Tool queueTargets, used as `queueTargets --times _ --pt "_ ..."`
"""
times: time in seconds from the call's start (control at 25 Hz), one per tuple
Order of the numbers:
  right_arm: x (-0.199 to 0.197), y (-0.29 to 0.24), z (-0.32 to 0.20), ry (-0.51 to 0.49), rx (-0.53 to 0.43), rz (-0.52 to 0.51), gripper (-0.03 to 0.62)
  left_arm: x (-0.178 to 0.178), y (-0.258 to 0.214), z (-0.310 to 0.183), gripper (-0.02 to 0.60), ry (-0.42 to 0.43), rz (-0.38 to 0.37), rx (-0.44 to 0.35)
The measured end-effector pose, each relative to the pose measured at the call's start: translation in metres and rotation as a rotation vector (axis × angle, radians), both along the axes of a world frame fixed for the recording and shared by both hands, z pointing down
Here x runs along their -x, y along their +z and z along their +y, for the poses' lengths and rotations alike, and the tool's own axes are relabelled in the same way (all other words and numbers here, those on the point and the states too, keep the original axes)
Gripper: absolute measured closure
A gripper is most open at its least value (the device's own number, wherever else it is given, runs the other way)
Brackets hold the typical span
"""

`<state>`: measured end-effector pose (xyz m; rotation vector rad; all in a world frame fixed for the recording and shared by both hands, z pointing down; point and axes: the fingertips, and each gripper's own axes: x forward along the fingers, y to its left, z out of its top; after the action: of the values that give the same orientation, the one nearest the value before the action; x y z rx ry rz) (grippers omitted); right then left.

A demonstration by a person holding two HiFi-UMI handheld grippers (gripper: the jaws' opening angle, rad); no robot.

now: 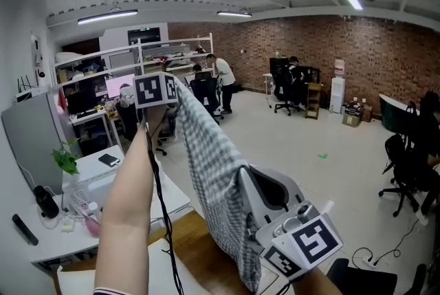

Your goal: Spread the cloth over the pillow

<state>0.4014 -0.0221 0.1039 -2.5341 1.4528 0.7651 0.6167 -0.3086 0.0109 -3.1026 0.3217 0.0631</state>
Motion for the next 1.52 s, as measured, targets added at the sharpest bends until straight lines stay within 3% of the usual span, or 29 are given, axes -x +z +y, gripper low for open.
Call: queueTargets --times 0.56,0.8,1.12,1.52 --pt "0.046 0.037 -0.063 -0.177 0.077 -0.072 0.571 0.045 0.068 -0.073 0.571 -0.073 -0.063 0.070" --pt "0.084 0.050 -0.086 -0.314 0.122 -0.074 0.571 0.097 0.099 -0.108 0.571 -0.169 -0.078 0.117" --pt "0.116 0.059 -0.101 -0.426 0.129 -0.073 0.571 0.172 0.111 -0.149 0.571 -0.296 -0.075 0.149" --pt "0.172 0.083 -0.146 -0.504 0.172 -0.110 0.571 0.244 0.127 -0.199 0.571 -0.342 -0.097 0.147"
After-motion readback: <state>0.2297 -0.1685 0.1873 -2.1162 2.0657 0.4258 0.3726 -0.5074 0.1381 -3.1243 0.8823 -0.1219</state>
